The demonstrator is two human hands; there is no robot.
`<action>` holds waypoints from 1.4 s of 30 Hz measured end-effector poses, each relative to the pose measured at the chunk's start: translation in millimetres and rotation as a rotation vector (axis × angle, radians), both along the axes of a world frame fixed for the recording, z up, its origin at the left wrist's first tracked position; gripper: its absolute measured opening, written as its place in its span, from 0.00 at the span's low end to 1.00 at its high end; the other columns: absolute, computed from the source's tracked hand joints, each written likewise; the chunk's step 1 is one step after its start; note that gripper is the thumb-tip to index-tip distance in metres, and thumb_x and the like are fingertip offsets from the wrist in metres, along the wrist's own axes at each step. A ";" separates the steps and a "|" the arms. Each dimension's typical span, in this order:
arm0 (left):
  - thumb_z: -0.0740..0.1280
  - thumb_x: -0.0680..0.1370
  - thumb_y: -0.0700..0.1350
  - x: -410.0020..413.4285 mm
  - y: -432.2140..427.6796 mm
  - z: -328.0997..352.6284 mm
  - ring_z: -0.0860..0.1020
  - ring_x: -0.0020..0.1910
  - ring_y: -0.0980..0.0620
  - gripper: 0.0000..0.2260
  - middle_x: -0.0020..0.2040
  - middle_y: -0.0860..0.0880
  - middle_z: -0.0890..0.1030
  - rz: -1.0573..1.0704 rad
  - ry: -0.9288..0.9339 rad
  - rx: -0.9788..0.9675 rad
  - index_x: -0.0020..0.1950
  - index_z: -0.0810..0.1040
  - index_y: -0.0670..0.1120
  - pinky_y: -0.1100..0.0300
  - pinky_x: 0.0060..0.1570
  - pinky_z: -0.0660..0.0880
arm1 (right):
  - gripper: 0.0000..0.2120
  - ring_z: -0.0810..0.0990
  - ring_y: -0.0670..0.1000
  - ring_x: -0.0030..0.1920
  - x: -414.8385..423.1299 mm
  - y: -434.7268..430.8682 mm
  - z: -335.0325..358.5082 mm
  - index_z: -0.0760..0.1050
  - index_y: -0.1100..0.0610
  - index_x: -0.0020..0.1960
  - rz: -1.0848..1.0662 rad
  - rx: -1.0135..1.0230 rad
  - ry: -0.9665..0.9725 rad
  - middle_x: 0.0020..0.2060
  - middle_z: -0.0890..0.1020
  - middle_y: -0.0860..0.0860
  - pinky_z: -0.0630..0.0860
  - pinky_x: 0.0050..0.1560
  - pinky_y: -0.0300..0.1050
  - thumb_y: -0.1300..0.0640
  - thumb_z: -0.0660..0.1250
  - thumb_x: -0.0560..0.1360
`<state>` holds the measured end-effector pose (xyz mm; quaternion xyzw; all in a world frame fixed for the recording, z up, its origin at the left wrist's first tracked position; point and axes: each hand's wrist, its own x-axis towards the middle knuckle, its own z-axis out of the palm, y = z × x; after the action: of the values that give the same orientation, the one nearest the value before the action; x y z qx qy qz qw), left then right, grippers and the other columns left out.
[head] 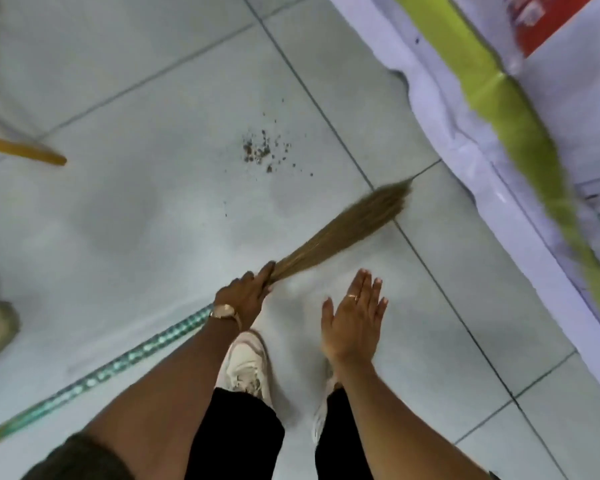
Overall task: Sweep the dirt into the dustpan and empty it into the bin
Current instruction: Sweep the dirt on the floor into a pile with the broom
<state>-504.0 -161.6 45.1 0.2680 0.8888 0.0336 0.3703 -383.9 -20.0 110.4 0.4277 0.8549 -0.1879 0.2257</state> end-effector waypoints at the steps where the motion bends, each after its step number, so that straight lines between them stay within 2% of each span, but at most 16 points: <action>1: 0.50 0.82 0.57 -5.4 9.3 -30.2 0.77 0.58 0.39 0.24 0.62 0.43 0.74 -0.019 -0.018 0.015 0.78 0.51 0.58 0.47 0.52 0.76 | 0.34 0.44 0.56 0.79 -4.2 4.1 -25.1 0.42 0.63 0.78 -0.020 0.003 -0.010 0.79 0.50 0.57 0.46 0.79 0.55 0.49 0.53 0.80; 3: 0.50 0.82 0.56 -20.3 28.5 -69.3 0.76 0.59 0.38 0.24 0.64 0.41 0.73 -0.045 -0.019 0.033 0.78 0.50 0.59 0.46 0.54 0.74 | 0.34 0.44 0.57 0.79 -10.5 13.0 -55.9 0.42 0.63 0.78 -0.037 0.017 -0.018 0.79 0.50 0.57 0.46 0.79 0.56 0.50 0.53 0.80; 6: 0.51 0.82 0.56 -47.5 49.6 -109.4 0.76 0.59 0.36 0.24 0.63 0.39 0.74 0.000 0.039 0.092 0.78 0.50 0.60 0.46 0.54 0.73 | 0.34 0.46 0.58 0.79 -16.1 22.4 -89.3 0.44 0.63 0.78 0.081 0.039 -0.023 0.78 0.51 0.58 0.47 0.78 0.56 0.50 0.55 0.80; 13: 0.50 0.83 0.54 -92.8 60.0 -133.0 0.78 0.51 0.37 0.23 0.55 0.38 0.76 0.227 0.086 0.131 0.78 0.49 0.61 0.48 0.45 0.73 | 0.33 0.44 0.57 0.79 -48.4 37.0 -115.2 0.43 0.62 0.78 0.228 0.053 -0.034 0.79 0.49 0.57 0.47 0.79 0.56 0.48 0.52 0.81; 18: 0.51 0.83 0.54 -97.5 31.7 -128.0 0.78 0.50 0.39 0.23 0.55 0.38 0.78 0.447 0.057 0.183 0.78 0.50 0.57 0.53 0.40 0.69 | 0.33 0.44 0.57 0.79 -71.0 32.3 -107.8 0.44 0.63 0.78 0.238 0.032 0.006 0.78 0.50 0.58 0.47 0.79 0.57 0.49 0.52 0.81; 24: 0.51 0.83 0.55 -69.2 -26.3 -93.7 0.78 0.52 0.38 0.23 0.59 0.40 0.79 0.595 0.078 0.175 0.78 0.50 0.58 0.50 0.45 0.74 | 0.33 0.42 0.57 0.79 -75.1 21.2 -84.0 0.41 0.62 0.78 0.265 -0.007 0.004 0.79 0.47 0.57 0.46 0.79 0.56 0.48 0.50 0.81; 27: 0.52 0.82 0.55 -56.3 -49.4 -64.6 0.77 0.56 0.39 0.23 0.61 0.42 0.77 0.648 0.170 0.306 0.77 0.56 0.57 0.49 0.49 0.74 | 0.32 0.42 0.57 0.79 -75.3 14.2 -69.6 0.41 0.62 0.78 0.304 -0.018 0.020 0.79 0.47 0.57 0.46 0.79 0.55 0.48 0.50 0.81; 29: 0.53 0.81 0.55 -55.0 -66.6 -49.1 0.77 0.59 0.40 0.23 0.63 0.43 0.78 0.754 0.221 0.427 0.76 0.60 0.57 0.49 0.54 0.74 | 0.32 0.42 0.57 0.79 -77.4 8.5 -62.6 0.41 0.61 0.78 0.322 -0.025 0.035 0.79 0.47 0.56 0.46 0.79 0.55 0.47 0.50 0.81; 31: 0.53 0.80 0.56 -55.3 -85.6 -44.7 0.80 0.55 0.39 0.22 0.60 0.43 0.80 0.902 0.250 0.492 0.75 0.62 0.58 0.45 0.54 0.78 | 0.32 0.42 0.57 0.79 -79.6 1.6 -58.7 0.41 0.61 0.78 0.333 -0.033 0.036 0.79 0.47 0.56 0.46 0.79 0.55 0.47 0.50 0.81; 33: 0.54 0.81 0.56 -54.3 -106.1 -53.7 0.81 0.47 0.38 0.20 0.50 0.43 0.82 1.032 0.292 0.479 0.74 0.62 0.60 0.42 0.47 0.80 | 0.32 0.43 0.57 0.79 -81.1 -7.8 -61.3 0.41 0.61 0.78 0.346 -0.049 0.040 0.79 0.48 0.56 0.46 0.79 0.55 0.47 0.50 0.81; 34: 0.54 0.81 0.55 -54.0 -114.0 -60.3 0.81 0.46 0.38 0.20 0.48 0.43 0.82 1.082 0.302 0.448 0.74 0.62 0.60 0.41 0.46 0.80 | 0.32 0.43 0.57 0.79 -82.1 -12.8 -65.8 0.42 0.61 0.78 0.355 -0.055 0.047 0.79 0.48 0.56 0.46 0.79 0.56 0.48 0.51 0.81; 39: 0.52 0.83 0.52 -66.6 -126.7 -101.9 0.78 0.57 0.34 0.22 0.60 0.37 0.79 1.205 0.203 0.126 0.77 0.56 0.58 0.43 0.59 0.75 | 0.33 0.44 0.58 0.79 -96.2 -30.8 -98.7 0.43 0.62 0.78 0.439 -0.071 0.084 0.79 0.49 0.57 0.46 0.79 0.57 0.48 0.51 0.81; 42: 0.51 0.84 0.50 -73.4 -103.6 -116.8 0.76 0.58 0.34 0.22 0.60 0.35 0.78 1.160 0.197 0.109 0.78 0.54 0.57 0.45 0.58 0.72 | 0.32 0.44 0.58 0.79 -107.8 -28.9 -113.9 0.42 0.62 0.78 0.456 -0.053 0.084 0.79 0.49 0.57 0.46 0.79 0.57 0.49 0.52 0.81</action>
<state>-577.4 -265.2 -71.7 -0.2414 0.9173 0.2511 0.1930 -491.7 -48.9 -3.6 0.2091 0.9328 -0.1723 0.2377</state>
